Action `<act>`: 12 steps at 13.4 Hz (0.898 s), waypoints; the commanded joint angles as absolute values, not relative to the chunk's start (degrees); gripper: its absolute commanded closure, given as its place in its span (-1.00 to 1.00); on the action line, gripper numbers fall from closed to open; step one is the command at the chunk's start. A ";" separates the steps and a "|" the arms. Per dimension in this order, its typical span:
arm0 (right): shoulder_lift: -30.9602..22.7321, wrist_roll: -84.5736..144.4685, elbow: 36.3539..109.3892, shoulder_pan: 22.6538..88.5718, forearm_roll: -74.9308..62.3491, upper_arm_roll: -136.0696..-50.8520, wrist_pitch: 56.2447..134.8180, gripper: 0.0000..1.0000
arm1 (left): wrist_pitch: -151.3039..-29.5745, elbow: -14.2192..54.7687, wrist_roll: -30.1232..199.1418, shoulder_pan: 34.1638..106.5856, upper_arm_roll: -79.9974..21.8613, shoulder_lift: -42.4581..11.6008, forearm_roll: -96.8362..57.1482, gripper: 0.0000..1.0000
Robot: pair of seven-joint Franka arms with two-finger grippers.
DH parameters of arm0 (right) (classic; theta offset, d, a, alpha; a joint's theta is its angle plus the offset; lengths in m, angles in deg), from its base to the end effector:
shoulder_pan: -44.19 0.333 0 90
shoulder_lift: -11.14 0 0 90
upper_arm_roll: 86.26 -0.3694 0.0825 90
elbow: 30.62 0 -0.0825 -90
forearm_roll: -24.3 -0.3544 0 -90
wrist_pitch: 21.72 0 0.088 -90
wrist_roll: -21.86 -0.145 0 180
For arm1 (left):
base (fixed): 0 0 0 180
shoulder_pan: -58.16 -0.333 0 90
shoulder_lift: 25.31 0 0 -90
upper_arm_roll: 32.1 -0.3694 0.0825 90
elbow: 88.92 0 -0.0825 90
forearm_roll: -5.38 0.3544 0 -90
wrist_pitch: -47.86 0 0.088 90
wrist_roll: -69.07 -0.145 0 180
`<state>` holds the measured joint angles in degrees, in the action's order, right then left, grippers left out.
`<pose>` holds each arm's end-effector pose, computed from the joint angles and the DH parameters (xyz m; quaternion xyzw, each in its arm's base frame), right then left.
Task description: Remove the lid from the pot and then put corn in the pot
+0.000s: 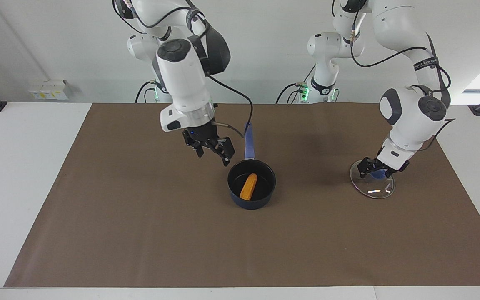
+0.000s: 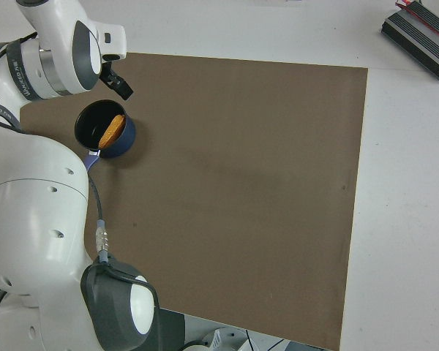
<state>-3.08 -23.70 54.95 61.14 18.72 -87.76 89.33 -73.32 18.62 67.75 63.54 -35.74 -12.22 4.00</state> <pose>0.6128 0.2129 0.5674 -0.9629 0.2462 -0.0566 0.0944 0.6000 -0.0224 0.4206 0.9998 -0.0214 0.0051 0.0032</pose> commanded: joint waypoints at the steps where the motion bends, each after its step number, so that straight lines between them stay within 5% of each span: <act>1: 5.32 -11.15 61.84 54.58 18.41 -88.19 86.58 -1.00 | -66.87 13.14 70.11 65.36 -36.23 -11.16 4.59 -1.00; 6: 11.39 6.80 61.41 45.43 21.12 -88.10 76.66 -1.00 | -55.96 6.18 71.26 65.81 -35.52 -13.53 2.92 -1.00; 12: 10.97 9.91 51.75 44.28 26.23 -87.67 64.35 -1.00 | -46.72 2.83 65.22 64.49 -36.31 -18.45 2.74 -1.00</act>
<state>12.03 8.59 55.22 44.72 25.19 -87.36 68.14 -49.34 2.64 68.55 65.16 -35.57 -15.92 3.56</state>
